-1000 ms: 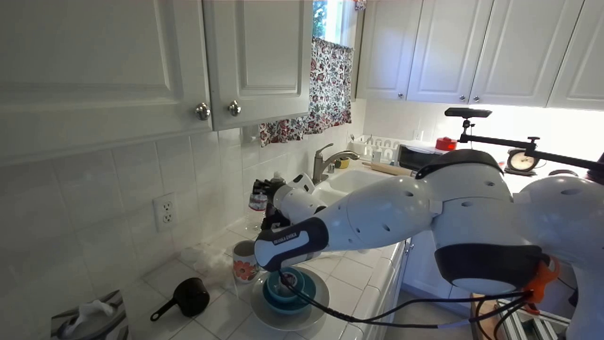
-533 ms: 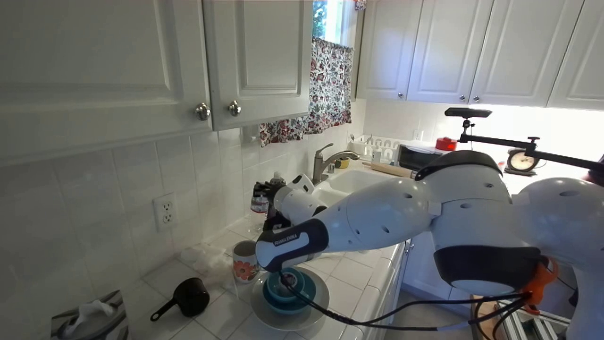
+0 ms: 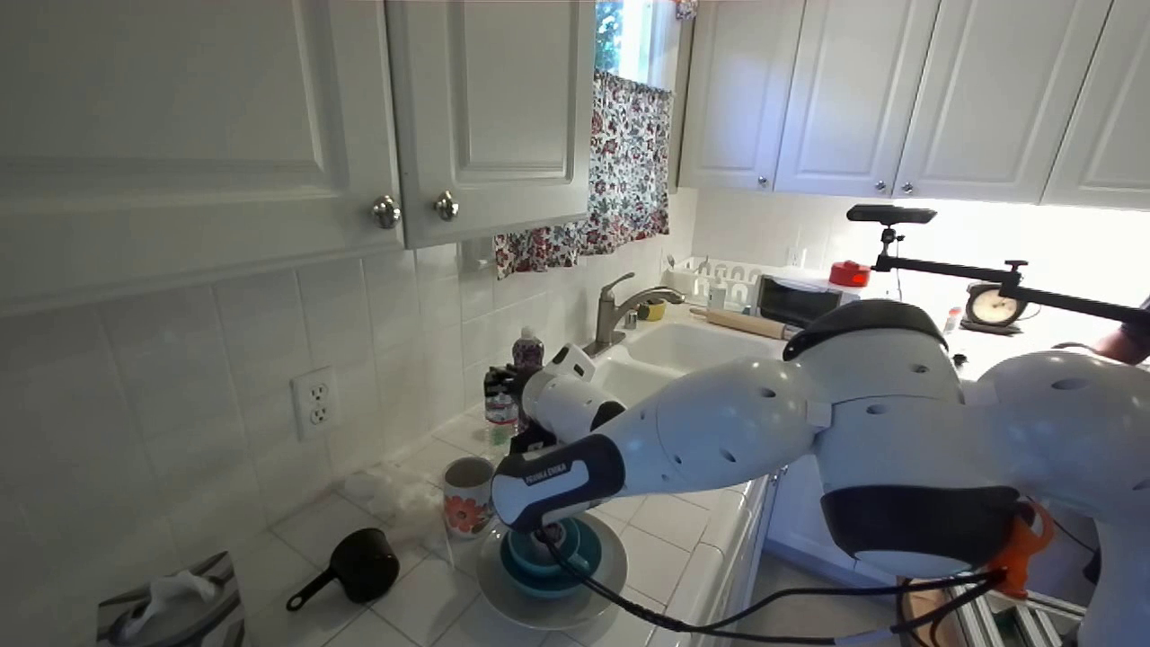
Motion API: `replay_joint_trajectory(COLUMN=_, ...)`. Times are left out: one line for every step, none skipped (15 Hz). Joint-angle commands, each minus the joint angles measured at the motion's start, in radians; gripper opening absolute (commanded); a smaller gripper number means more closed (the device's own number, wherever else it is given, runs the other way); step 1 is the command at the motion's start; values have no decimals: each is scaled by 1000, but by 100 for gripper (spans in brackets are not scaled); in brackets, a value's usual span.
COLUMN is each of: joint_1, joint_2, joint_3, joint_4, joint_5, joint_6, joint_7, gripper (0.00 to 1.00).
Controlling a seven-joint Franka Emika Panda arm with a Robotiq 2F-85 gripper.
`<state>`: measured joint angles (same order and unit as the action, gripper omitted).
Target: Pick up the bottle and pour some water in the cup
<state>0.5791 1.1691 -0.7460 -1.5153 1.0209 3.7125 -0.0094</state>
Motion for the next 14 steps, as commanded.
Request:
replay_joint_trajectory(joint_1=16, joint_2=18, joint_3=-24, joint_4=5, joint_5=31, joint_6=-28, joint_7=-52, gripper=8)
replay_joint_trajectory(joint_1=18, joint_2=19, joint_3=-26, joint_4=4, joint_5=33, joint_6=-32, joint_7=-61, gripper=8)
replay_joint_trajectory(joint_1=21, joint_2=20, joint_3=-29, joint_4=4, joint_5=38, joint_6=-34, joint_7=-70, gripper=25)
replay_joint_trajectory(joint_1=22, joint_2=18, joint_3=-31, joint_4=3, joint_5=35, joint_6=-36, joint_7=-77, gripper=56)
replay_joint_trajectory(joint_1=24, joint_2=19, joint_3=-35, joint_4=3, joint_5=35, joint_6=-38, joint_7=-85, gripper=58)
replay_joint_trajectory(joint_1=26, joint_2=19, joint_3=-37, joint_4=3, joint_5=36, joint_6=-38, joint_7=-91, gripper=64)
replay_joint_trajectory(joint_1=27, joint_2=18, joint_3=-39, joint_4=3, joint_5=36, joint_6=-39, joint_7=-98, gripper=70)
replay_joint_trajectory(joint_1=29, joint_2=18, joint_3=-42, joint_4=3, joint_5=37, joint_6=-40, joint_7=-103, gripper=78)
replay_joint_trajectory(joint_1=30, joint_2=17, joint_3=-44, joint_4=2, joint_5=38, joint_6=-40, joint_7=-108, gripper=84)
replay_joint_trajectory(joint_1=31, joint_2=16, joint_3=-45, joint_4=0, joint_5=38, joint_6=-38, joint_7=-112, gripper=92)
replay_joint_trajectory(joint_1=33, joint_2=8, joint_3=-44, joint_4=-5, joint_5=33, joint_6=-30, joint_7=-108, gripper=98)
replay_joint_trajectory(joint_1=39, joint_2=-2, joint_3=-43, joint_4=-16, joint_5=24, joint_6=-18, joint_7=-104, gripper=100)
replay_joint_trajectory(joint_1=46, joint_2=-17, joint_3=-42, joint_4=-30, joint_5=4, joint_6=-3, joint_7=-97, gripper=100)
replay_joint_trajectory(joint_1=58, joint_2=-36, joint_3=-43, joint_4=-52, joint_5=-20, joint_6=23, joint_7=-90, gripper=100)
